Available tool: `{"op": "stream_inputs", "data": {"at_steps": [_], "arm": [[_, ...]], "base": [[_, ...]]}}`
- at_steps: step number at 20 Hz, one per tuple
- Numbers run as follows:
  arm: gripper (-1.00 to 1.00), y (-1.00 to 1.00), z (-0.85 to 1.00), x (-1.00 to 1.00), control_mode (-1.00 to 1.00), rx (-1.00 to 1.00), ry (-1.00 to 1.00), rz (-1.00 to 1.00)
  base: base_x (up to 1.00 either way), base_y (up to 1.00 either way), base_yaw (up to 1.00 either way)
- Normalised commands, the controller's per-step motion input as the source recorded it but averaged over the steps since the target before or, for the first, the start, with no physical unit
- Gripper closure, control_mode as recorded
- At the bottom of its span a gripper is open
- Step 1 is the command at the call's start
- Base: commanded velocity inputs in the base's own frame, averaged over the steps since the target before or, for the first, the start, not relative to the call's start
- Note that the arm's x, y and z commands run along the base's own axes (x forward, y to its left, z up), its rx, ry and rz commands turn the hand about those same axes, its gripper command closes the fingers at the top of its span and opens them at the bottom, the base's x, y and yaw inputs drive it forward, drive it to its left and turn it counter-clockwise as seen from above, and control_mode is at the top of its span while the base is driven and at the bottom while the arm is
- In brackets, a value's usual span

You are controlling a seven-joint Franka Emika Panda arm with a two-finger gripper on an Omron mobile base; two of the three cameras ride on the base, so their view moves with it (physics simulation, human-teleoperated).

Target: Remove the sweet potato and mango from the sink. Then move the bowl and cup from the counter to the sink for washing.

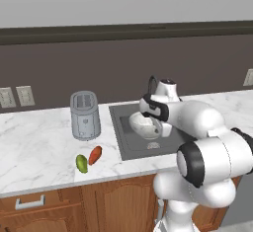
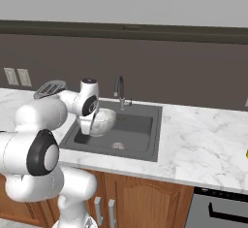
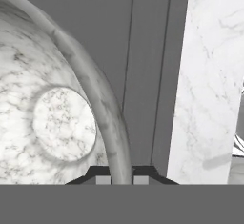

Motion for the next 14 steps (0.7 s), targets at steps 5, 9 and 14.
{"op": "stream_inputs", "data": {"at_steps": [5,9,14], "arm": [[1.00,0.00,-0.16,0.20,-1.00,0.00,0.00,0.00],[1.00,0.00,-0.16,0.18,-1.00,0.00,0.00,0.00],[1.00,0.00,-0.16,0.17,-1.00,0.00,0.00,0.00]], "base": [[0.00,0.00,0.00],[0.00,0.00,0.00],[0.00,0.00,0.00]]}}
